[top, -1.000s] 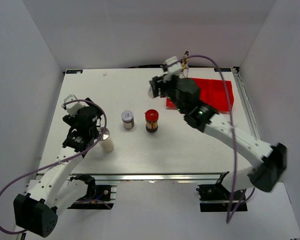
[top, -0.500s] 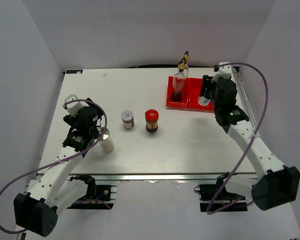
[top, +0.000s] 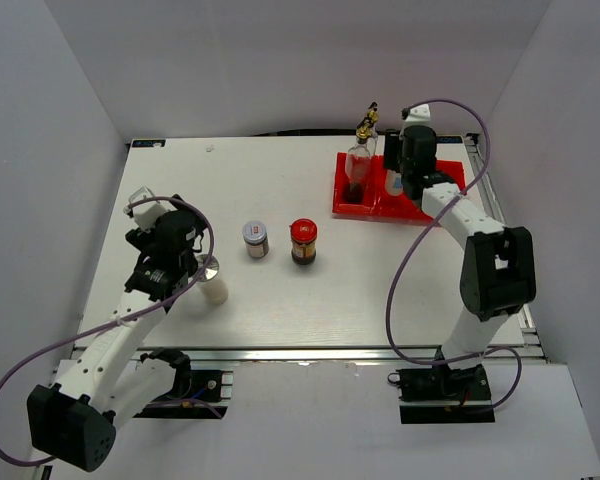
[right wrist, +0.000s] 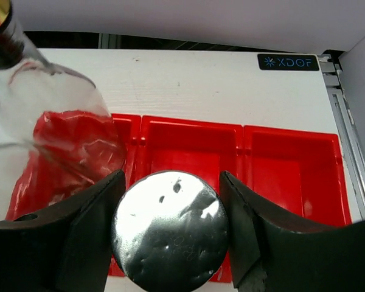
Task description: Organize the condiment bottles
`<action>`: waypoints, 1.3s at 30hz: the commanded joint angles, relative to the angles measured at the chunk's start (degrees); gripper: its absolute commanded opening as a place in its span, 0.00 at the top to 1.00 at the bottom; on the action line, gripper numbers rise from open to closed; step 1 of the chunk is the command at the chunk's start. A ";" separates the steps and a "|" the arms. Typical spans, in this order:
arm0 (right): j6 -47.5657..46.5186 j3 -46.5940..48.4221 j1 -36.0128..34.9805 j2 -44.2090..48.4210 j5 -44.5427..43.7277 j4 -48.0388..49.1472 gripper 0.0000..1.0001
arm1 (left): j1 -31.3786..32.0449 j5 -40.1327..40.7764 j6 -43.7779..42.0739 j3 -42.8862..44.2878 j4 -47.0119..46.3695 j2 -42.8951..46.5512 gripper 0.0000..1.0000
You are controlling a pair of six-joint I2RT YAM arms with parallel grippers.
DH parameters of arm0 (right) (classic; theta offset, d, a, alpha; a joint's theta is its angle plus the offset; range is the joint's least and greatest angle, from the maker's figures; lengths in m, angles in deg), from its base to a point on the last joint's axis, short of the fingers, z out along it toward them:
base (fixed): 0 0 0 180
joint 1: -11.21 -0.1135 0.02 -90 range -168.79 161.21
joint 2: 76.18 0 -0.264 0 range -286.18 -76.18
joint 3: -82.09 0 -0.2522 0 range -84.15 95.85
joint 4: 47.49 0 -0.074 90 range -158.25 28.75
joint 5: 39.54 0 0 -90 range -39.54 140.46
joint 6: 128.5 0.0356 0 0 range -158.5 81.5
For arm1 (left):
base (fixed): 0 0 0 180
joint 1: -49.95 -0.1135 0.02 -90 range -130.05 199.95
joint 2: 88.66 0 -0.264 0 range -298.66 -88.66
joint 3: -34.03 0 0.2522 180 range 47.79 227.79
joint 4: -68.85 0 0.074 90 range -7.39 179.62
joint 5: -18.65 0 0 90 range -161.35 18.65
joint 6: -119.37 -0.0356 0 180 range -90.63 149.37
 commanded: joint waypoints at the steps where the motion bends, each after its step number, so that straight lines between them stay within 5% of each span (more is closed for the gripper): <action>1: -0.67 6.73 0.64 -1.80 -2.81 7.15 0.88 | -0.39 1.04 -0.17 2.28 0.02 -0.68 0.02; 13: -0.49 14.56 2.04 -15.61 -5.19 7.24 0.75 | -0.39 -5.37 1.67 3.42 -0.07 -3.67 0.02; 15: -0.23 14.39 2.31 -16.40 -5.01 7.41 0.65 | -0.39 -5.99 2.46 3.94 1.50 -4.11 0.02; 16: 0.12 14.39 2.31 -16.49 -5.10 7.50 0.54 | -0.39 -5.90 3.42 4.38 3.60 -4.46 0.02; 17: 0.30 14.47 2.48 -16.75 -5.19 7.15 0.32 | -0.39 -5.81 4.04 5.26 4.75 -4.46 0.02; 20: 0.74 14.21 2.75 -16.23 -5.45 5.84 0.11 | -0.39 -7.21 5.36 7.01 8.27 -4.02 0.02; 28: 1.09 12.02 2.92 -9.03 -5.89 0.03 0.11 | -0.39 -8.53 6.69 11.33 22.25 -1.91 0.02; 39: 3.02 0.34 2.83 12.49 -0.98 -2.43 0.11 | -0.39 -21.89 0.45 12.03 30.51 -5.51 0.02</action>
